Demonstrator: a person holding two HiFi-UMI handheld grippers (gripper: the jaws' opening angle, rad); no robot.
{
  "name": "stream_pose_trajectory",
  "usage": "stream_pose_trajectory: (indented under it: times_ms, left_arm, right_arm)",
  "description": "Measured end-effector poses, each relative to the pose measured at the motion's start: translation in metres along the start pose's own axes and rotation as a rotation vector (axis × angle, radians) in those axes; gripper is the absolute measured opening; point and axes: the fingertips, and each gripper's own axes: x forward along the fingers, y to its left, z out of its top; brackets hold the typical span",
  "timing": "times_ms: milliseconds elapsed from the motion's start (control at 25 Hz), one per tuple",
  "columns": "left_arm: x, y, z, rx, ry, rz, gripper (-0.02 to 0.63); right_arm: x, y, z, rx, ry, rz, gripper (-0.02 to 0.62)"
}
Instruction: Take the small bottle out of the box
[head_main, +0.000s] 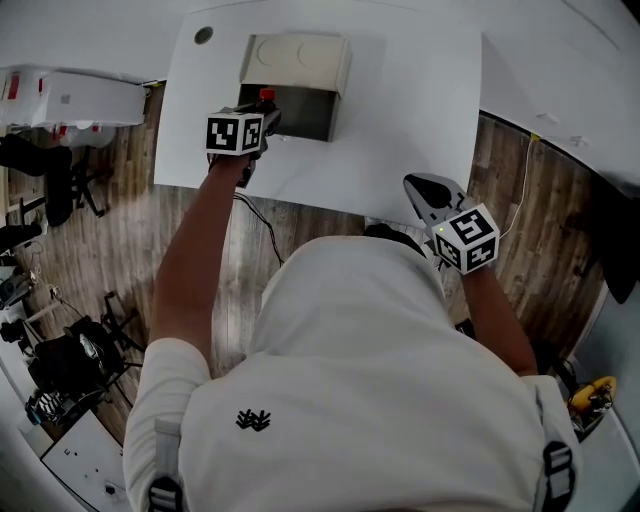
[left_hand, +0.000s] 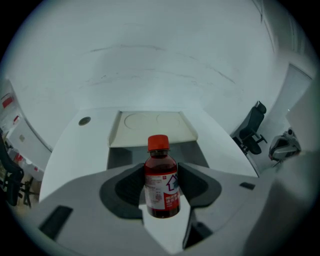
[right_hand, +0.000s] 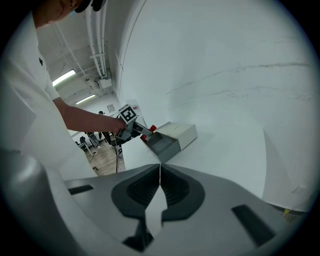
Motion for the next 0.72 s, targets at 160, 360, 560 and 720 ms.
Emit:
stream_pose_trajectory:
  times_ms: [160, 360, 560, 720]
  left_arm:
    - [-0.027, -0.010, 0.001, -0.009, -0.079, -0.036, 0.215]
    - [-0.064, -0.016, -0.003, -0.018, -0.167, -0.082, 0.215]
    - [-0.103, -0.023, -0.011, -0.019, -0.256, -0.113, 0.215]
    - [-0.137, -0.029, -0.024, -0.017, -0.321, -0.130, 0.215]
  right_arm:
    - [0.005, 0.018, 0.004, -0.029, 0.001, 0.012, 0.008]
    - [0.016, 0.046, 0.007, -0.065, 0.006, 0.028, 0.008]
    - [0.023, 0.075, 0.007, -0.099, 0.009, 0.037, 0.008]
    - [0.026, 0.099, 0.003, -0.116, 0.015, 0.038, 0.008]
